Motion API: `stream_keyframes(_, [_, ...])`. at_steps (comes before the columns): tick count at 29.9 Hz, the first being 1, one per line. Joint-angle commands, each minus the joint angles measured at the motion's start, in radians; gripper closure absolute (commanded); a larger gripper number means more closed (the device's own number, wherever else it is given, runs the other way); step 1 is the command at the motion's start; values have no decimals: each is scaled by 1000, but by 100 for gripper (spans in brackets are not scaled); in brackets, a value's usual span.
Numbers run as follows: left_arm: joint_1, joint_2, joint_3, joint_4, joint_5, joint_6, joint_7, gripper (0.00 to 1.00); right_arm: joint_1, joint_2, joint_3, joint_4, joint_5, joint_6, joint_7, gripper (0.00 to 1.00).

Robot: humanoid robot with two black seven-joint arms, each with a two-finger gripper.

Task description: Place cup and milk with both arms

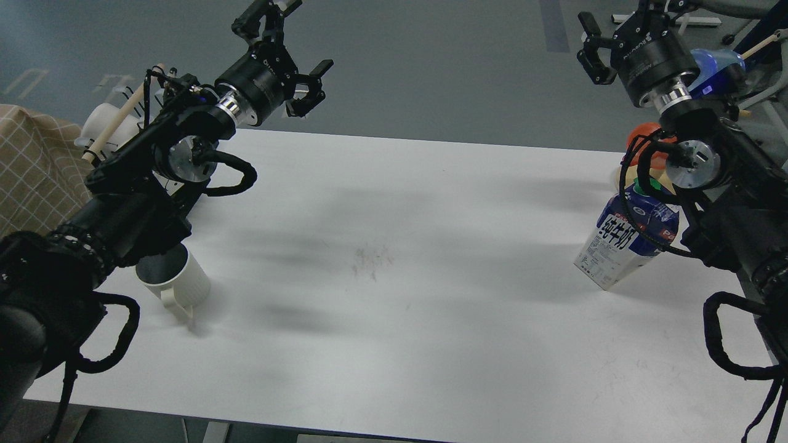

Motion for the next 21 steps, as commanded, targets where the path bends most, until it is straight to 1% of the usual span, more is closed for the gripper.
stream_keyframes(1, [7, -2, 3, -4, 3, 0, -12, 2, -13, 2, 1, 2, 0, 0, 0, 0])
stream_keyframes(2, [7, -4, 4, -4, 6, 0, -18, 2, -13, 1, 1, 2, 0, 0, 0, 0])
stream_keyframes(3, [5, -4, 4, -4, 6, 0, -34, 1, -14, -1, 1, 2, 0, 0, 0, 0])
stream_keyframes(6, [4, -2, 4, -2, 6, 0, -41, 1, -13, 1, 1, 5, 0, 0, 2, 0])
stream_keyframes(8, [-4, 4, 6, 1, 6, 0, -41, 1, -7, 4, 4, 5, 0, 0, 2, 0])
stream_keyframes(12, [-27, 26, 6, 13, 7, 0, -28, 1, 1, 8, 6, 5, 0, 0, 2, 0])
stream_keyframes(16, [-33, 26, -7, 90, 3, 0, -29, 1, 5, 19, 7, 5, 0, 0, 2, 0])
stream_keyframes(21, [-32, 16, -2, 92, 4, 0, -32, 1, 5, 25, 7, 5, 0, 0, 2, 0])
